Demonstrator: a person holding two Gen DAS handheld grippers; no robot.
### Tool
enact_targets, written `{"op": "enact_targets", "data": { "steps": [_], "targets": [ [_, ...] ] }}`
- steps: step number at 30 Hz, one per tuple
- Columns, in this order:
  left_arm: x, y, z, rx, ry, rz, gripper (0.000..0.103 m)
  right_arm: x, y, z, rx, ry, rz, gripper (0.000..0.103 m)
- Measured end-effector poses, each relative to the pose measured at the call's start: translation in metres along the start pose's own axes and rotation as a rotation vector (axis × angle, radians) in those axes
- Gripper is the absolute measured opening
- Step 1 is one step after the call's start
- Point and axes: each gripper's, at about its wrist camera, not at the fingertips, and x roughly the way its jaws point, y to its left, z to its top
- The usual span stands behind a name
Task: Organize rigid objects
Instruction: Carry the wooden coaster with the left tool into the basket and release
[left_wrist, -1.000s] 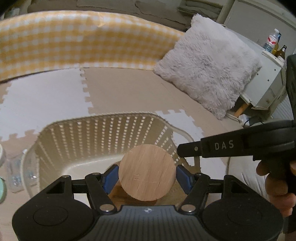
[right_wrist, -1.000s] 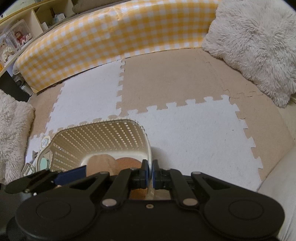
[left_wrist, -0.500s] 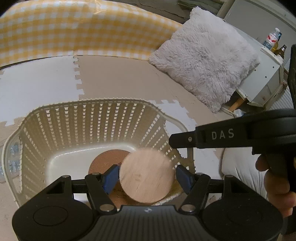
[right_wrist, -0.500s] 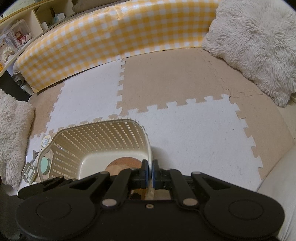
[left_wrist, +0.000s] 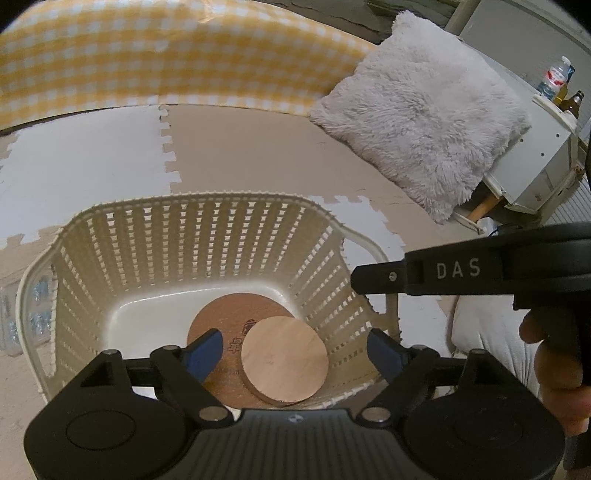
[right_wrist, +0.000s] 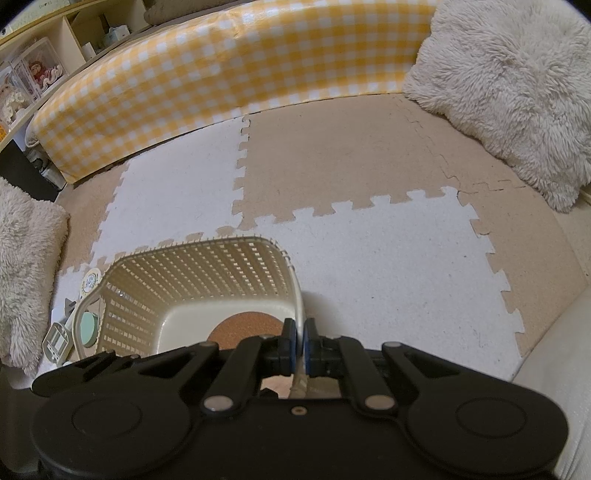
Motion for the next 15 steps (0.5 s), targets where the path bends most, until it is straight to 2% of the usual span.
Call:
{"op": "enact_targets", "data": {
  "steps": [10,15],
  "targets": [
    [-0.019,-0.004,0.002,0.039,-0.022,0.006,0.092,0.000,-0.002,0.001,0.015,0.001,0.010,0.005],
    [-0.037,-0.009,0.001,0.089,-0.050,0.022,0.095,-0.001,-0.003,0.001,0.014,-0.003,0.010,0.005]
  ]
}}
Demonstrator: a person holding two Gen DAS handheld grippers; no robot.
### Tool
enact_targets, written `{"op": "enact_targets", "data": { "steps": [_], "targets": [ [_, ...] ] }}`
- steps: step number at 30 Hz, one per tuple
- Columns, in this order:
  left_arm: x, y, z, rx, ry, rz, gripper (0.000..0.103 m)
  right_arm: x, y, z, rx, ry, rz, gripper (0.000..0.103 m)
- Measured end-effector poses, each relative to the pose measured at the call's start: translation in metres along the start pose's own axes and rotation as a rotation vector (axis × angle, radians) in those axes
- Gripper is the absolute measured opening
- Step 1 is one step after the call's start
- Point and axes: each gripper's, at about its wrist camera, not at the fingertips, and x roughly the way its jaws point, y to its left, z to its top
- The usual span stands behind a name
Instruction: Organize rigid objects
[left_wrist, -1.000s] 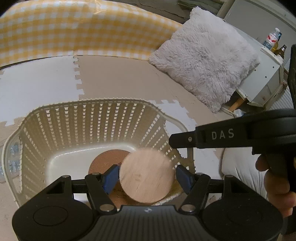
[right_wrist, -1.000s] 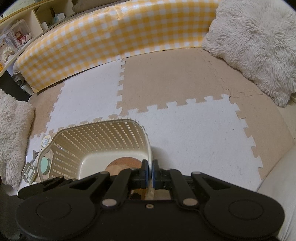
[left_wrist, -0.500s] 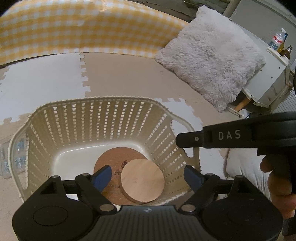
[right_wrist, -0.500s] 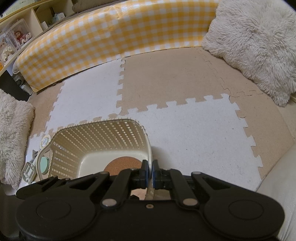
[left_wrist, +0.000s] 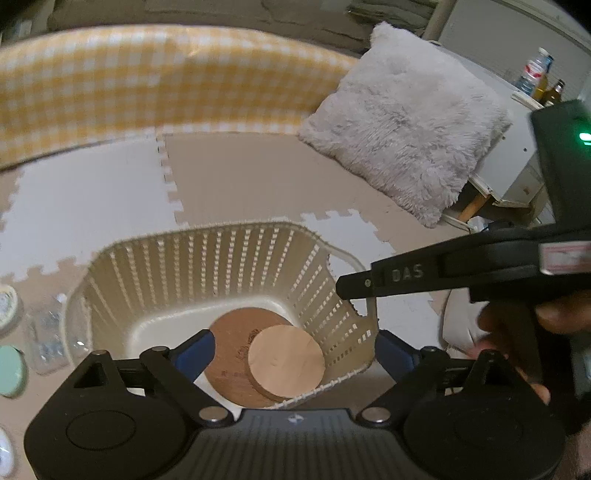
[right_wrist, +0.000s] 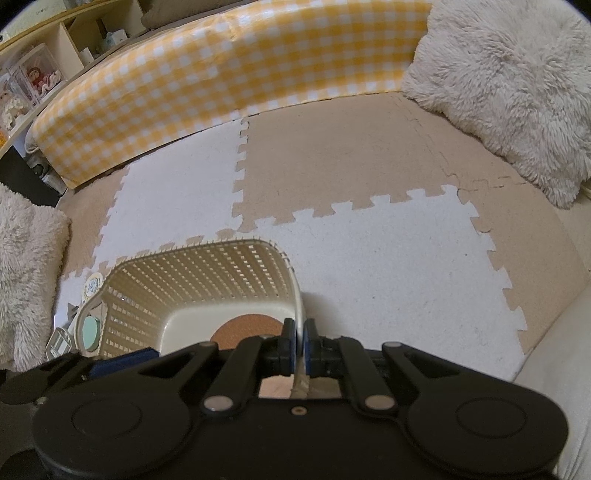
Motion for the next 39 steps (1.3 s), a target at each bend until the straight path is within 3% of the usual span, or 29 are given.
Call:
{"op": "enact_targets", "data": {
  "steps": [8,17,28,33,39],
  "targets": [
    [-0.035,0.000,0.000,0.056,-0.047,0.060,0.100,0.000,-0.002,0.001,0.001,-0.003,0.008,0.006],
    [-0.072,0.028,0.010,-0.026,-0.113,0.163,0.103,0.000,0.000,0.001,-0.006,-0.002,0.003,0.006],
    [-0.091,0.095,0.024,-0.247,-0.163,0.248,0.103,0.000,0.000,0.001,-0.007,-0.002,0.002,0.006],
    [-0.078,0.125,0.023,-0.364,-0.136,0.293,0.103,0.000,-0.001,0.001,-0.008,-0.001,0.001,0.006],
    [-0.055,0.158,0.017,-0.518,-0.085,0.238,0.103,0.000,-0.001,0.001,-0.010,-0.002,-0.001,0.006]
  ]
}}
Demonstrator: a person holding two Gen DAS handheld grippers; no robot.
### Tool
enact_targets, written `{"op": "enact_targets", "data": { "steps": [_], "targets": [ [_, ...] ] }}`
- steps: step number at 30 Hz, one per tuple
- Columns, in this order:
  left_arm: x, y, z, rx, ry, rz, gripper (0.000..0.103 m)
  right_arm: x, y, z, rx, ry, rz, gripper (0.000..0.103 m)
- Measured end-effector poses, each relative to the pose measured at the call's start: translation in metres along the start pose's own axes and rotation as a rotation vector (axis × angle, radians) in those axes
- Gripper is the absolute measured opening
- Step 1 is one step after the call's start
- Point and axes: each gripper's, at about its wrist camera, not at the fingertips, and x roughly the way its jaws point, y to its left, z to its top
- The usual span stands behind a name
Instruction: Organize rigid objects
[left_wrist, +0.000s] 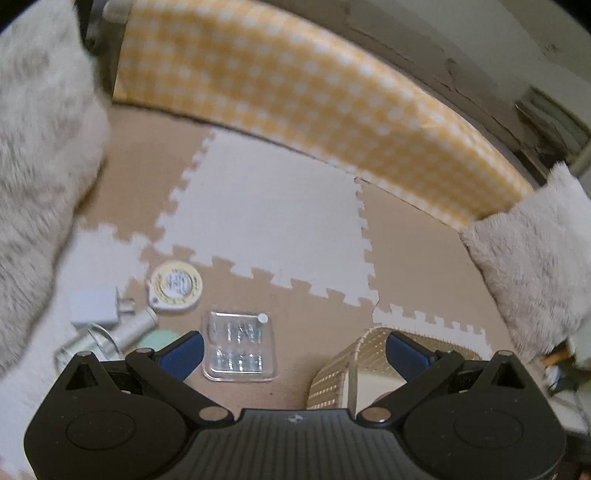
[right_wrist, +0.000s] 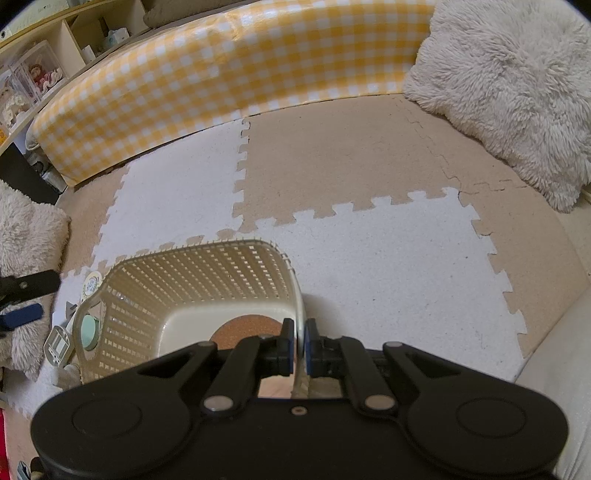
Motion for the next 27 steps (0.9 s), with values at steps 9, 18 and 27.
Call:
{"op": "enact_targets", "data": {
  "steps": [9,18,27],
  "targets": [
    [0.030,0.025,0.008,-0.134,0.002,-0.060,0.093,0.000,0.000,0.001,-0.004,0.001,-0.001,0.007],
    [0.060,0.030,0.005,-0.092,0.040,0.040,0.090,0.000,0.001,0.001,-0.006,0.001,0.000,0.008],
    [0.080,0.018,0.000,0.019,0.066,0.130,0.091,0.000,0.001,0.001,-0.005,0.002,0.002,0.009]
  ]
}}
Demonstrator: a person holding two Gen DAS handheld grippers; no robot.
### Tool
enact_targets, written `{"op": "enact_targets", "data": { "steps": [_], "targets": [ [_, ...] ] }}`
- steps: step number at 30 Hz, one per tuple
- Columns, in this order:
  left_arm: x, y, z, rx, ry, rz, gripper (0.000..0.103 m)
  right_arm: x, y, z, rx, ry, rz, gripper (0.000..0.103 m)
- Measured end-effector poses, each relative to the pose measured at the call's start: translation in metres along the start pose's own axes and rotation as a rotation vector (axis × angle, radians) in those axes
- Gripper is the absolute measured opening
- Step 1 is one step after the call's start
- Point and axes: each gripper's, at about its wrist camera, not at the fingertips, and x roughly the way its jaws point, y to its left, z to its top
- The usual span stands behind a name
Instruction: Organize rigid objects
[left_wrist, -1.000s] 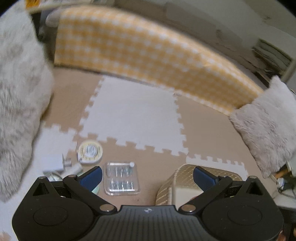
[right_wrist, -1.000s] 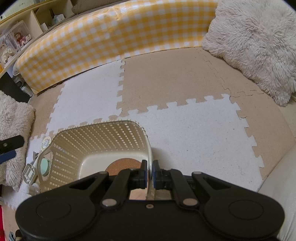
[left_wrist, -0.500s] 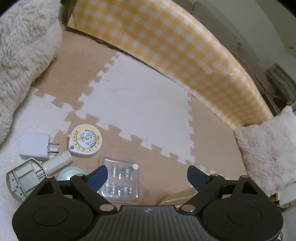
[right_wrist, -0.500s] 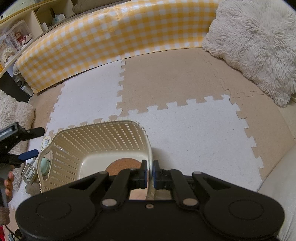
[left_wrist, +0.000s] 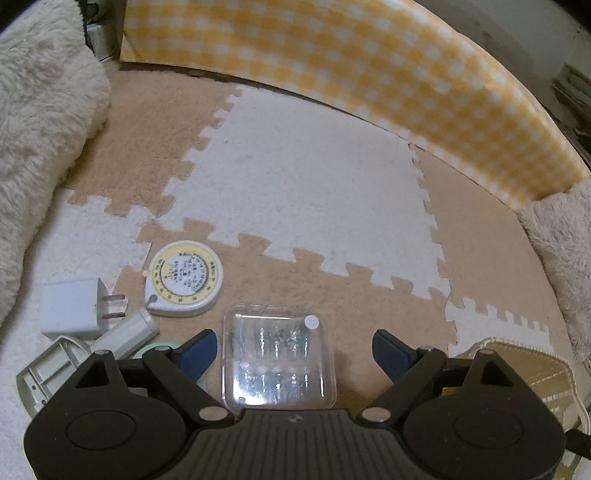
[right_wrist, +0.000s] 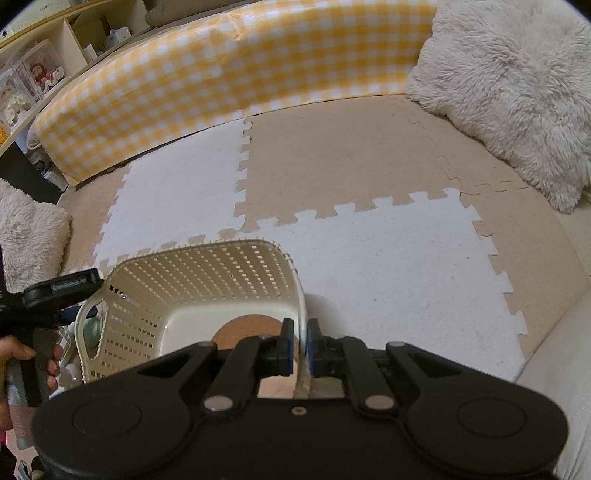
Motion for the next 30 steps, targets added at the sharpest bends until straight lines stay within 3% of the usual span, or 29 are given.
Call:
{"op": "enact_targets", "data": {
  "steps": [6,10,22,27,30],
  "targets": [
    [0.002,0.000,0.002,-0.016,0.005,-0.023,0.086,0.001,0.003,-0.001,-0.001,0.003,0.000,0.010],
    [0.002,0.004,0.005,-0.059,0.005,-0.014,0.065,0.001,0.004,-0.002,-0.003,0.007,0.002,0.010],
    [0.014,0.002,0.002,0.000,0.046,0.016,0.065,0.001,0.003,-0.001,-0.003,0.008,0.002,0.010],
    [0.012,0.009,0.003,-0.028,0.034,0.012,0.054,0.001,0.003,-0.001,-0.004,0.008,0.002,0.010],
    [0.010,0.014,0.004,-0.036,0.020,0.033,0.054,0.001,0.002,-0.001,-0.005,0.008,0.002,0.010]
  ]
}}
